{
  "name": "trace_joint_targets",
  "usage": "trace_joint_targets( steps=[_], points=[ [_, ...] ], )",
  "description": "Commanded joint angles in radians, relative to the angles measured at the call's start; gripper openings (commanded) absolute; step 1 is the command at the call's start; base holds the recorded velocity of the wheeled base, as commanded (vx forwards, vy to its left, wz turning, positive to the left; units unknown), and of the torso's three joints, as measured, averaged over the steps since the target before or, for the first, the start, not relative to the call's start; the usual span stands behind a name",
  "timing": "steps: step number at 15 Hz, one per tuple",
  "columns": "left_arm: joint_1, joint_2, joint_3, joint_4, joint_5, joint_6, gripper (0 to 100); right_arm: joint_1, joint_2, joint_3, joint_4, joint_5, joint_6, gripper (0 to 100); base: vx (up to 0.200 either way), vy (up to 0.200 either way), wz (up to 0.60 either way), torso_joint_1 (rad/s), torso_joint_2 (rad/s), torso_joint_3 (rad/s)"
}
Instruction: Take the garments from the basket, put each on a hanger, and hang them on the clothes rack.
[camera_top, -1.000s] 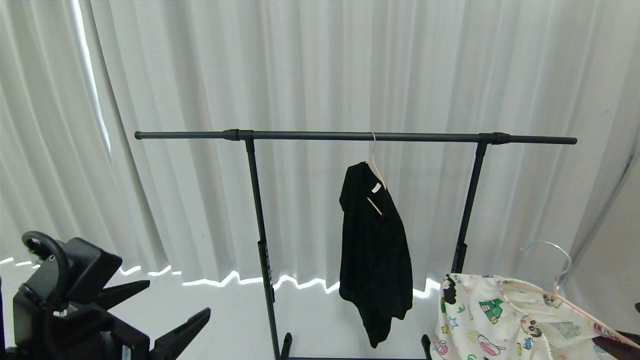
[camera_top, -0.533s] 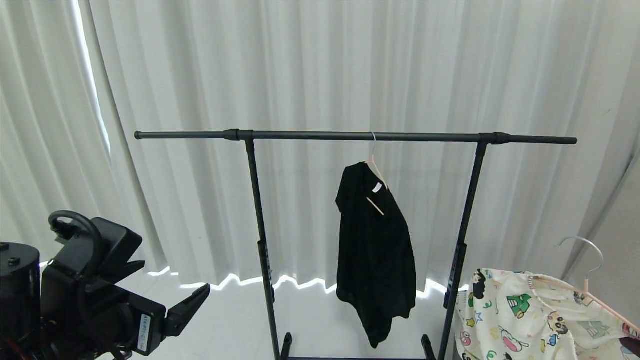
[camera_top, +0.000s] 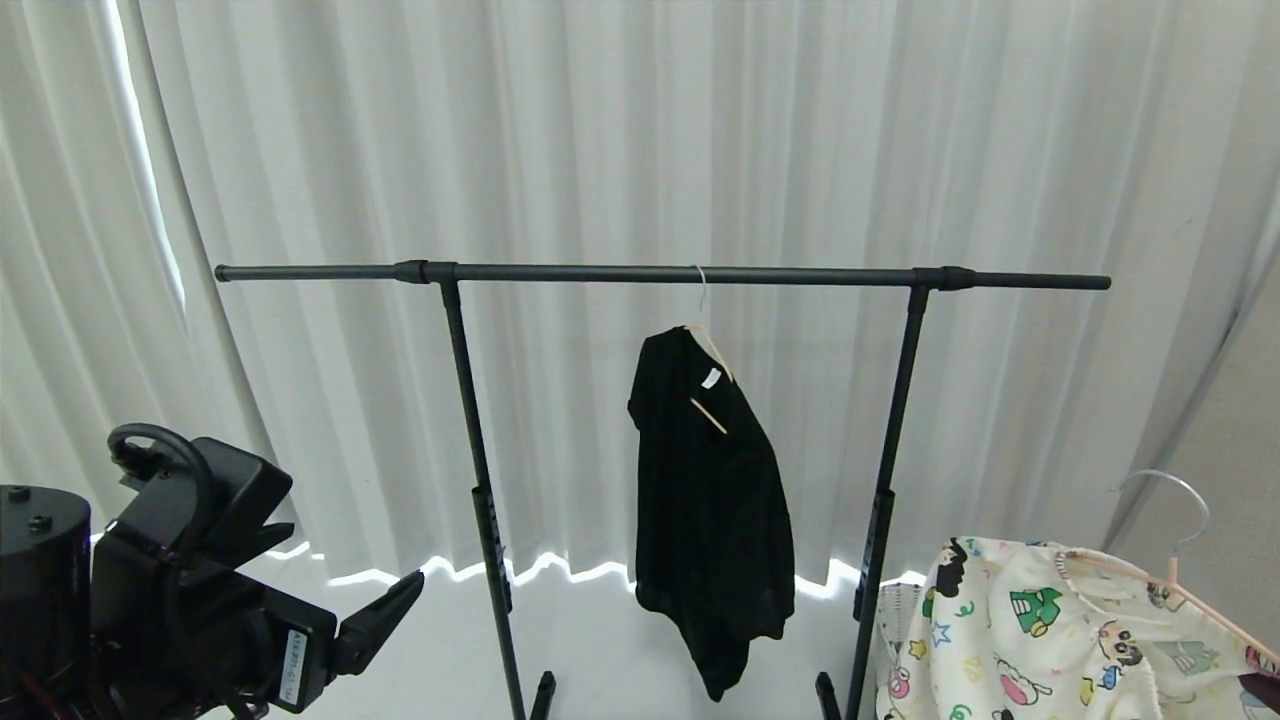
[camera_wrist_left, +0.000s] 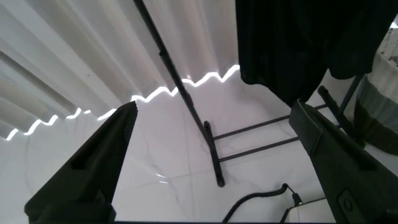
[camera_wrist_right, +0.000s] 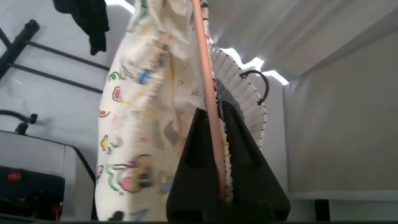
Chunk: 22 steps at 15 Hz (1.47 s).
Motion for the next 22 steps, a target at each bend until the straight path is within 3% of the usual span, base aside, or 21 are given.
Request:
trace_joint_targets(
  steps=[1,5,7,11,19,22],
  points=[
    [0.000,0.000,0.002,0.000,0.001,-0.001,100,0.006,0.007,-0.006,-0.004,0.030,-0.001,0,0.000,0.000,0.00,0.000,0.00,0.000],
    [0.000,0.002,0.000,0.000,-0.001,0.001,100,0.043,0.023,-0.017,-0.031,0.067,-0.001,0,0.000,0.000,0.00,0.000,0.00,0.000],
    [-0.002,0.000,0.000,0.000,-0.002,0.001,100,0.082,0.059,-0.015,-0.105,0.067,0.003,0,0.000,0.000,0.00,0.000,0.00,0.000],
    [-0.005,0.000,0.000,0.000,-0.002,0.002,100,0.114,0.167,-0.037,-0.238,0.065,0.003,0,0.200,0.000,0.00,-0.004,0.00,0.005],
    [-0.017,0.000,0.000,0.000,-0.002,0.002,100,0.155,0.282,-0.176,-0.252,0.065,0.004,0,0.200,0.000,0.00,0.004,0.00,-0.001],
    [-0.017,0.000,0.000,0.000,-0.002,0.002,100,0.164,0.332,-0.189,-0.327,0.064,0.003,0,0.200,0.000,0.00,0.007,0.00,0.002]
  ],
)
